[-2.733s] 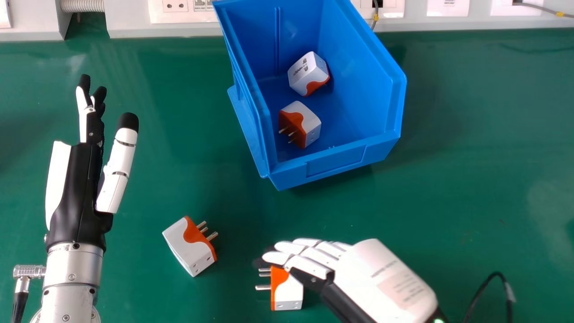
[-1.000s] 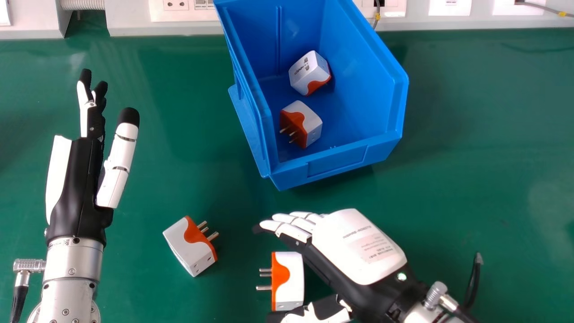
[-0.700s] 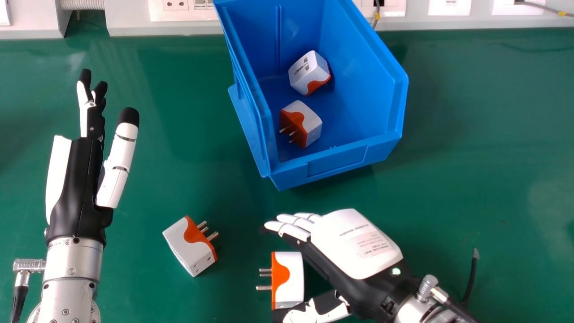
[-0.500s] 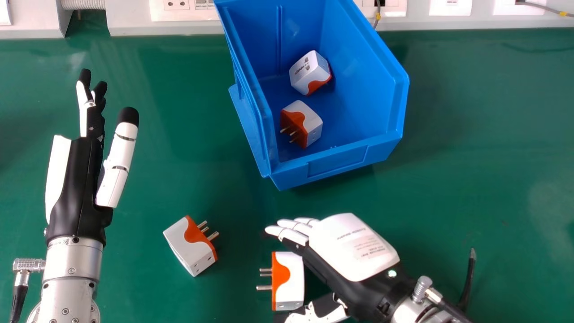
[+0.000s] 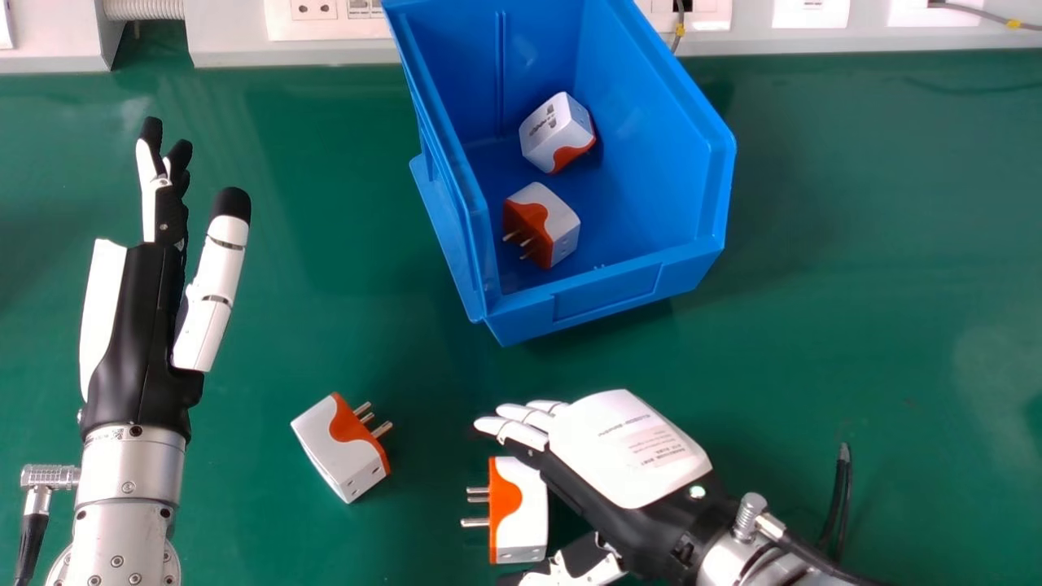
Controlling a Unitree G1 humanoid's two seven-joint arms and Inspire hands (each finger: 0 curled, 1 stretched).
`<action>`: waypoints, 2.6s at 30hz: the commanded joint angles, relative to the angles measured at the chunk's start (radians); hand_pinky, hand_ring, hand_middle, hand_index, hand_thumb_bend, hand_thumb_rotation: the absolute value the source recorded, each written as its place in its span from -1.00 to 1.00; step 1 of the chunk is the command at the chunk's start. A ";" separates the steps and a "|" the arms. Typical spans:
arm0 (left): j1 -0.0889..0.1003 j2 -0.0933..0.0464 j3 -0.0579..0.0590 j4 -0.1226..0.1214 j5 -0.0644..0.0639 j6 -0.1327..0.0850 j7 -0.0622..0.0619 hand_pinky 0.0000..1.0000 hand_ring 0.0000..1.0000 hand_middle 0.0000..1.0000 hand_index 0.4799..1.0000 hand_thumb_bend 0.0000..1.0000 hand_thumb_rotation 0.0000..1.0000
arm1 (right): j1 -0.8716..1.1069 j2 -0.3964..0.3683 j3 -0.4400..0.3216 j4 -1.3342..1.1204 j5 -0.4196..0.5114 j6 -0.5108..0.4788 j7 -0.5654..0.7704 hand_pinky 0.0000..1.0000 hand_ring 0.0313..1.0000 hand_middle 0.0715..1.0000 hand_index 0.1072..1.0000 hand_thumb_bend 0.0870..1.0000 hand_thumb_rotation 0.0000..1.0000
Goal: Pick all objects and put in blue box
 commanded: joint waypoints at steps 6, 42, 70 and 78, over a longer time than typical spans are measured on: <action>-0.008 0.004 0.003 -0.025 0.001 -0.011 0.004 0.99 1.00 1.00 0.99 -0.14 1.00 | -0.030 0.006 0.022 0.045 0.008 0.018 0.032 0.56 0.74 0.77 0.70 -0.24 -0.26; -0.034 0.006 0.003 -0.017 0.009 0.003 0.012 0.99 1.00 1.00 0.99 -0.11 1.00 | -0.085 -0.071 0.102 0.014 -0.011 0.016 0.135 0.58 0.75 0.77 0.71 -0.33 -0.28; -0.044 0.003 0.002 -0.022 -0.004 0.015 0.004 0.99 1.00 1.00 1.00 -0.17 1.00 | -0.122 -0.085 0.106 0.035 -0.001 -0.046 0.139 0.52 0.69 0.72 0.65 -0.52 -0.38; -0.038 0.002 0.003 -0.032 -0.003 0.019 0.004 0.99 1.00 1.00 1.00 -0.18 1.00 | -0.136 -0.072 0.117 0.097 -0.014 -0.054 0.094 0.52 0.67 0.70 0.63 -0.53 -0.42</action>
